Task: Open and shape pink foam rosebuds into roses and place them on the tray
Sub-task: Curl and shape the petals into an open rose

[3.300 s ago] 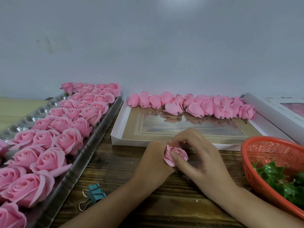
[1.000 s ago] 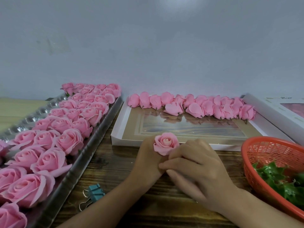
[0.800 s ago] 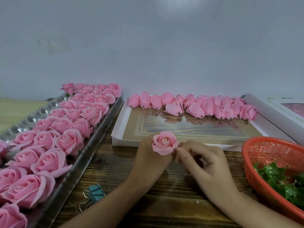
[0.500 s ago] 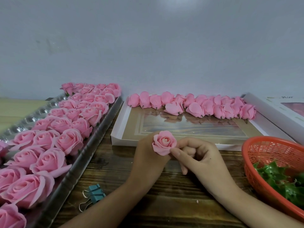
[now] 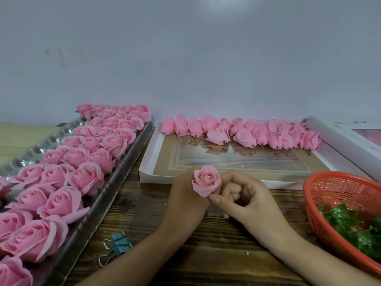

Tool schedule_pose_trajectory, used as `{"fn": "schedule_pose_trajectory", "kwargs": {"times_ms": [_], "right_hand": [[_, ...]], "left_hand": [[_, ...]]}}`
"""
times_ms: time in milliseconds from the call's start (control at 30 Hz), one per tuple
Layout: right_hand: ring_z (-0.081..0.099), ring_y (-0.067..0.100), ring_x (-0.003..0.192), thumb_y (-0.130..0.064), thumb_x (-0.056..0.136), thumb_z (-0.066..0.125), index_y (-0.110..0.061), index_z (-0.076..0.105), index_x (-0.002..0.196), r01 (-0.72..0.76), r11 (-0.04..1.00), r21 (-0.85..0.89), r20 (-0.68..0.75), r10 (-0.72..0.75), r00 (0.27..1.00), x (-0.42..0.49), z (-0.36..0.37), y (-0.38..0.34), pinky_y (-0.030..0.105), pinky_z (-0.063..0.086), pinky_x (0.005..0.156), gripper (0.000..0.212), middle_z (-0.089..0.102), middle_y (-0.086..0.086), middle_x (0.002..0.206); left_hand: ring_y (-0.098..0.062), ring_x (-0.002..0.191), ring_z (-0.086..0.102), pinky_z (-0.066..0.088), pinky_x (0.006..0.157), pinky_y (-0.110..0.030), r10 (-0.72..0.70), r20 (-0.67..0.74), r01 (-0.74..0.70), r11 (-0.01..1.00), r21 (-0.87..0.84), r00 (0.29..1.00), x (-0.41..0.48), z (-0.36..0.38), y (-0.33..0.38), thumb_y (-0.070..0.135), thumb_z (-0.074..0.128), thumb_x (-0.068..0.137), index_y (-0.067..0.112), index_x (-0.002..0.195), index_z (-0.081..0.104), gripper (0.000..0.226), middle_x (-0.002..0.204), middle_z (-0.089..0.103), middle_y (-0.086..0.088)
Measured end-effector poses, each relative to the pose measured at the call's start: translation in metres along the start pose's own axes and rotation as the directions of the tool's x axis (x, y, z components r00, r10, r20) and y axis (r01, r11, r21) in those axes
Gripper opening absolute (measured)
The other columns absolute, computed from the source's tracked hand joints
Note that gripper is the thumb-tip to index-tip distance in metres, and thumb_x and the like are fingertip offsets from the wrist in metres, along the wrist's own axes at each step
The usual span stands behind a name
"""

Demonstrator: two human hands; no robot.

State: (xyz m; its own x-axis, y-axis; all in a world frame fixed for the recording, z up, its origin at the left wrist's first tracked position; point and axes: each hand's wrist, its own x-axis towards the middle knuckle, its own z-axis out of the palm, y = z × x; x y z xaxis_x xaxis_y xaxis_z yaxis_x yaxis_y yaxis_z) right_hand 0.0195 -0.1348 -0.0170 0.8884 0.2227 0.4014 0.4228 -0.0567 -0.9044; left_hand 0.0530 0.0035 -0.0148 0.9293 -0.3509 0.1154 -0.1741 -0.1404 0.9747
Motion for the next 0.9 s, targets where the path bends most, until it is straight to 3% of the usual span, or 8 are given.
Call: {"fn": "schedule_pose_trajectory", "kwargs": {"times_ms": [67,200,333,433,600,667,733,900], "right_hand": [[0.051,0.005,0.047,-0.015,0.081,0.072,-0.023,0.069,0.081,0.008,1.0,0.003,-0.008,-0.008,1.0,0.0,0.0,0.0,0.016,0.044,0.056,0.009,0.057,-0.002,0.05],[0.05,0.004,0.047,-0.017,0.082,0.07,-0.02,0.068,0.078,0.019,1.0,0.018,-0.033,-0.019,0.999,0.0,0.0,0.0,0.015,0.042,0.056,0.006,0.055,-0.001,0.049],[0.048,0.002,0.045,-0.018,0.085,0.067,-0.006,0.065,0.079,0.028,0.997,0.079,-0.053,-0.024,0.998,-0.002,0.0,-0.003,0.009,0.041,0.053,0.013,0.053,0.0,0.047],[0.046,-0.001,0.042,-0.023,0.087,0.064,-0.006,0.064,0.079,0.015,0.992,0.122,-0.054,-0.008,0.999,-0.001,0.001,-0.005,0.006,0.039,0.051,0.019,0.053,0.0,0.046],[0.046,0.0,0.043,-0.023,0.087,0.063,-0.003,0.065,0.079,-0.009,0.996,0.09,-0.043,0.013,0.999,-0.002,0.0,-0.005,0.009,0.039,0.052,0.022,0.053,0.001,0.045],[0.046,0.002,0.043,-0.02,0.087,0.062,0.001,0.063,0.078,-0.011,0.995,0.095,-0.044,0.015,0.999,-0.001,0.0,-0.005,0.01,0.04,0.053,0.023,0.052,0.001,0.045],[0.046,0.005,0.044,-0.019,0.087,0.061,0.002,0.063,0.079,-0.016,0.996,0.085,-0.037,0.019,0.999,0.0,0.001,-0.005,0.011,0.041,0.055,0.023,0.052,0.002,0.046],[0.044,0.0,0.041,-0.02,0.087,0.06,0.006,0.063,0.08,-0.047,0.996,0.082,-0.026,0.049,0.998,0.0,0.002,-0.007,0.008,0.038,0.052,0.027,0.053,0.001,0.045]], "left_hand": [[0.009,0.049,0.054,0.043,0.057,-0.009,0.012,-0.055,-0.012,1.0,0.002,0.998,0.001,0.001,-0.001,-0.015,0.071,0.064,0.021,0.061,0.053,0.04,0.05,0.056,0.004],[0.014,0.064,0.057,0.044,0.056,-0.002,0.203,-0.23,-0.177,0.975,0.132,0.952,-0.01,0.003,0.003,-0.009,0.067,0.07,0.034,0.07,0.053,0.045,0.065,0.06,0.034],[0.006,0.063,0.06,0.049,0.057,-0.009,0.23,-0.234,-0.183,0.961,0.206,0.944,-0.006,0.001,-0.001,-0.002,0.07,0.073,0.029,0.07,0.057,0.034,0.061,0.063,0.014],[-0.016,0.065,0.063,0.054,0.064,-0.032,0.238,-0.099,-0.198,0.932,0.303,0.966,-0.003,0.003,0.0,0.011,0.065,0.084,0.009,0.07,0.065,0.014,0.064,0.064,-0.006],[0.009,0.067,0.059,0.048,0.061,-0.007,0.221,-0.22,-0.18,0.964,0.195,0.95,-0.006,0.002,0.0,0.002,0.071,0.074,0.031,0.07,0.054,0.034,0.062,0.062,0.025],[-0.003,0.058,0.057,0.045,0.06,-0.012,0.111,-0.105,-0.089,0.976,0.196,0.988,0.002,0.004,-0.005,0.001,0.061,0.084,0.023,0.064,0.058,0.031,0.053,0.057,0.01],[-0.004,0.05,0.051,0.039,0.06,-0.014,0.011,-0.101,0.004,0.989,0.146,0.995,0.006,0.007,-0.005,-0.006,0.05,0.089,0.027,0.052,0.058,0.05,0.044,0.047,0.01],[0.005,0.057,0.056,0.042,0.055,-0.006,0.164,-0.08,-0.15,0.976,0.159,0.983,-0.003,-0.002,-0.001,-0.004,0.062,0.082,0.021,0.059,0.051,0.037,0.052,0.056,0.004]]}}
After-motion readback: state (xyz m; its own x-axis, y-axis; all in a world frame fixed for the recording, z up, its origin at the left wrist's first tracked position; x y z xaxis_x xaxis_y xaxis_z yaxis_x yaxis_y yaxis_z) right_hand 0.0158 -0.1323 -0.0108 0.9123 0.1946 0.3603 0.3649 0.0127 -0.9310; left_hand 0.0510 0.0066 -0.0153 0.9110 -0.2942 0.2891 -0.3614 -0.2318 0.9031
